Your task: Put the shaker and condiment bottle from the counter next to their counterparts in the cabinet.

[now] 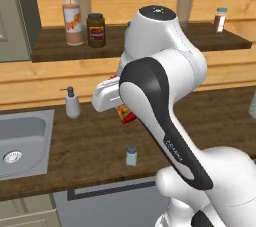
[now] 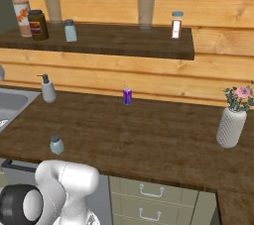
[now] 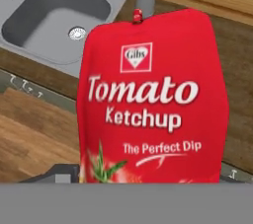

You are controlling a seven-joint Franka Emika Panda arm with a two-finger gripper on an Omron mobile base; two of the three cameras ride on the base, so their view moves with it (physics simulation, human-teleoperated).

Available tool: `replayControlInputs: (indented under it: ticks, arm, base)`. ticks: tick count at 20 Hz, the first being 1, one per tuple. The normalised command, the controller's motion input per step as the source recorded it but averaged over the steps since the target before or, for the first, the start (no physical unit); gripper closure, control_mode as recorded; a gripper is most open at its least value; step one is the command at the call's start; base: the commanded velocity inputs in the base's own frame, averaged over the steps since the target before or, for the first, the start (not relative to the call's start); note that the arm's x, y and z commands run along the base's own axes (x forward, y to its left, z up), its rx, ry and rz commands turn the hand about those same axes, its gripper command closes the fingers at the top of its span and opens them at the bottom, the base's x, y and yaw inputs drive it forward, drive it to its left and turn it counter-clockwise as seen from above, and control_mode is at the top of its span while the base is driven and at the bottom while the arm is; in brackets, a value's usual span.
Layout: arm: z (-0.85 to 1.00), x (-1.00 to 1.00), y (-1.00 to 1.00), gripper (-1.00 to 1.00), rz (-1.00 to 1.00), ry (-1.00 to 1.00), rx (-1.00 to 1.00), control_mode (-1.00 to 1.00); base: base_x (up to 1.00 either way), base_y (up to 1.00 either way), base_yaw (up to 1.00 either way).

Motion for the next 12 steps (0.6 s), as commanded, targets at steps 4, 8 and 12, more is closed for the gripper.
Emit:
replayControlInputs:
  ticks: [4, 8, 12]
  arm:
    - [0.02, 0.0, 0.0, 1.0, 0.0, 0.0, -0.02, -1.0]
    - [0.02, 0.0, 0.0, 1.0, 0.03, -0.06, 0.05, -1.0]
    - [0.25, 0.0, 0.0, 1.0, 0.11, -0.19, 0.14, -1.0]
  base:
    - [0.0, 0.0, 0.0]
    - [0.0, 0.0, 0.0]
    - [0.0, 0.0, 0.0]
